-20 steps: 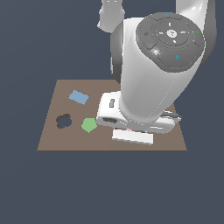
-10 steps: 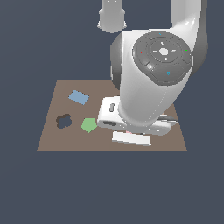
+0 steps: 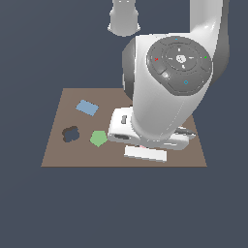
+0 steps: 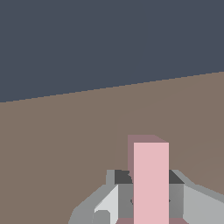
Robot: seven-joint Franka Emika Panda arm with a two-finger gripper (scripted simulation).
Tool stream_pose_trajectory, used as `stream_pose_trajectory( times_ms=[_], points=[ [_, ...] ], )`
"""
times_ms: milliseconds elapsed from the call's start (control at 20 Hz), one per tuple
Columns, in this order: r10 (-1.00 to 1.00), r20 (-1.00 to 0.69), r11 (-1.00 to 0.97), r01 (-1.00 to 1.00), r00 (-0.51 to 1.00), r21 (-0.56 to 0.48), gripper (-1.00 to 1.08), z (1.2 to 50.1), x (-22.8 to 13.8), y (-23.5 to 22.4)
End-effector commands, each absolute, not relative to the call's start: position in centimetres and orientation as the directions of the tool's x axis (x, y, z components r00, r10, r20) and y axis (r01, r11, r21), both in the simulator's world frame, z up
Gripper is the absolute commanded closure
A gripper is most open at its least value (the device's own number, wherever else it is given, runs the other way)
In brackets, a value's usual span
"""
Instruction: Insert a designated object into the corresponding slot on a board.
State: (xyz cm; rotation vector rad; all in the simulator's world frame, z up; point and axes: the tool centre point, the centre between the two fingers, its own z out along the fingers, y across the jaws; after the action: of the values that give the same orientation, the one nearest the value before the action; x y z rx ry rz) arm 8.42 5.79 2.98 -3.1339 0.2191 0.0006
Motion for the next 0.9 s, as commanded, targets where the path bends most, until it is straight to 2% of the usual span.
stream_pose_trajectory(
  times_ms=[0,450,850],
  points=[
    [-0.139,0.0,-0.99,-0.139,0.99,0.0,1.08,3.0,8.42,5.78],
    [-0.153,-0.001,-0.988,-0.153,0.988,0.0,1.08,3.29,8.34,5.67],
    [-0.259,-0.001,-0.966,-0.259,0.966,0.0,1.08,3.34,7.64,4.88]
  ],
)
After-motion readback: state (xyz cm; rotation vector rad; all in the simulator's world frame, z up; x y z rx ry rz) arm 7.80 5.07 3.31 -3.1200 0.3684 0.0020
